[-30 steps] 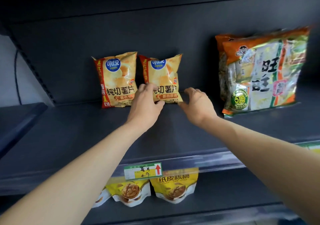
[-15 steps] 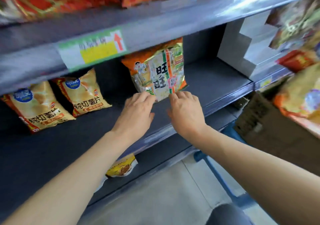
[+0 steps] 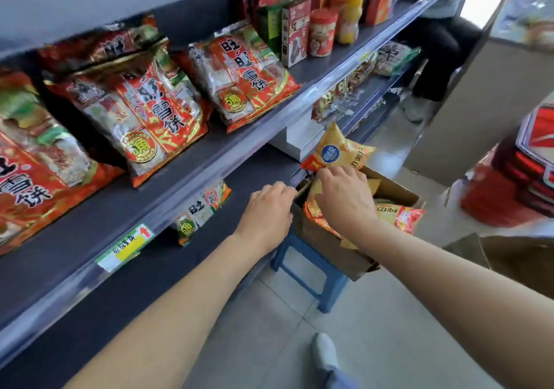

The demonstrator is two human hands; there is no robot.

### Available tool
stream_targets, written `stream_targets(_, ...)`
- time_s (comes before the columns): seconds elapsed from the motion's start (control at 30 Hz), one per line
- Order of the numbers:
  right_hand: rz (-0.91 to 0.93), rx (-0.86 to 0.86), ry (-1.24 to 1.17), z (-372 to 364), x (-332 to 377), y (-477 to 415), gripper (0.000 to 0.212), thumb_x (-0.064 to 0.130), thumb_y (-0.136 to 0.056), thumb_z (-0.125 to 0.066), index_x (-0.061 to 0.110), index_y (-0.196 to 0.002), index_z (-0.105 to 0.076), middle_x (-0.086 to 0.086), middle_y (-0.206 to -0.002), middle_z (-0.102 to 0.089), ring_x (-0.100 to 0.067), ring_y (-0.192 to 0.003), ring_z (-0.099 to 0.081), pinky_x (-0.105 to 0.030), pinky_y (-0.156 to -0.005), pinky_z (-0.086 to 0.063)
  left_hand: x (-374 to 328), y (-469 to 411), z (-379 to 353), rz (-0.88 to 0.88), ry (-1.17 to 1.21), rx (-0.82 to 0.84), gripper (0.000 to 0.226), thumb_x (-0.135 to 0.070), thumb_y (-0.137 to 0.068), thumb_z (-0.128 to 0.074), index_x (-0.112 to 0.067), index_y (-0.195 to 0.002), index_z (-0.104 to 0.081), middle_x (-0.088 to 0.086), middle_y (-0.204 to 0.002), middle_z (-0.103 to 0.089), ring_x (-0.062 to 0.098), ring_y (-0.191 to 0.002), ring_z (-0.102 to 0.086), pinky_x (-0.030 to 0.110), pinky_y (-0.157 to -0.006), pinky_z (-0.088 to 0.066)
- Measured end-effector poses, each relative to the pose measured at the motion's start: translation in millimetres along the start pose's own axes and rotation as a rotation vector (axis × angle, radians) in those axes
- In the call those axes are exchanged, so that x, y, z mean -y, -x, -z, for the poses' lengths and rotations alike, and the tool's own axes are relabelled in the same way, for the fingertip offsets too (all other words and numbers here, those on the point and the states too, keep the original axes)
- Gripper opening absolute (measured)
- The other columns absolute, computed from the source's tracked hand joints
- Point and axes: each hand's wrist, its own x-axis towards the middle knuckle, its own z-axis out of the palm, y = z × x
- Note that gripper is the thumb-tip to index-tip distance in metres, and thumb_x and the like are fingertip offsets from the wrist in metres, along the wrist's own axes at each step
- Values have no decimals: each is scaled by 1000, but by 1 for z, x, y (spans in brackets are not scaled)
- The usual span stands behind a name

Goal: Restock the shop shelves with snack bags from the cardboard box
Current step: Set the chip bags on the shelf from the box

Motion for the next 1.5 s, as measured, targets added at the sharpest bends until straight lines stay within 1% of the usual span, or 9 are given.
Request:
stream_targets(0.13,-186,65,3,25,-53,17,27,22,-93,-52,14,-119,-54,-7,-118,-58,-28,-114,-50,-38,-94,-39,-48,-28,9,-71,16,64,30,-12,-94,-48,-15,-124,-50,5,-126,-49,26,-122,-44,40,-99,-38)
stream_targets(0.3,-312,117,13,26,-115,27,27,28,-92,-55,12,-114,-58,-9,-113,-60,-29,-109,-53,-38,-89,-41,-86,-61,-3,-78,39,144,27,-13,-92,-50,-12,-118,-53,9,-121,-51,29,-113,-51,44,-95,-42)
stream_targets(0.57,-307,242,-97,-4,-182,-4,29,35,-91,-57,14,-111,-58,-8,-110,-60,-27,-104,-53,-38,-87,-42,-97,-132,-34,174,122,228,33,-15,-90,-55,-12,-123,-53,7,-129,-51,29,-116,-52,46,-98,-44)
stream_targets(0.83,-216,443,-111,-45,-237,-54,31,32,-91,-57,15,-117,-54,-6,-111,-59,-25,-104,-53,-37,-87,-42,-100,-207,-80,372,176,206,32,-15,-85,-58,-7,-116,-55,10,-119,-56,30,-105,-56,44,-90,-49)
stream_targets(1.03,-185,553,-134,-77,-254,-77,28,28,-90,-56,16,-115,-54,-7,-106,-59,-26,-98,-55,-37,-80,-48,-83,-248,-96,536,191,92,55,-18,-86,-65,-6,-133,-37,14,-135,-39,33,-123,-43,48,-100,-42)
stream_targets(1.1,-178,586,-151,-86,-257,-81,26,28,-90,-56,16,-113,-56,-5,-99,-59,-24,-91,-56,-34,-72,-49,-77,-257,-100,614,253,51,67,-18,-84,-68,-7,-138,-30,14,-139,-34,34,-126,-40,47,-101,-41)
stream_targets(1.23,-127,702,-205,-101,-261,-83,31,30,-89,-62,15,-116,-57,-2,-96,-59,-19,-83,-57,-26,-60,-47,-59,-270,-113,685,327,101,93,-17,-80,-74,-11,-148,-12,13,-150,-21,35,-135,-32,47,-105,-35)
stream_targets(1.4,-29,858,-272,-113,-264,-80,53,36,-90,-61,18,-137,-46,-3,-125,-60,-21,-107,-61,-30,-84,-54,-43,-282,-124,718,448,175,107,-17,-76,-77,-18,-152,-3,12,-155,-15,35,-139,-26,46,-111,-30)
stream_targets(1.5,-34,933,-288,-122,-264,-81,59,39,-90,-61,20,-142,-41,-2,-132,-56,-22,-115,-58,-32,-91,-52,-43,-287,-128,785,430,132,96,-24,-78,-77,-21,-150,-13,12,-149,-20,37,-135,-28,43,-108,-31)
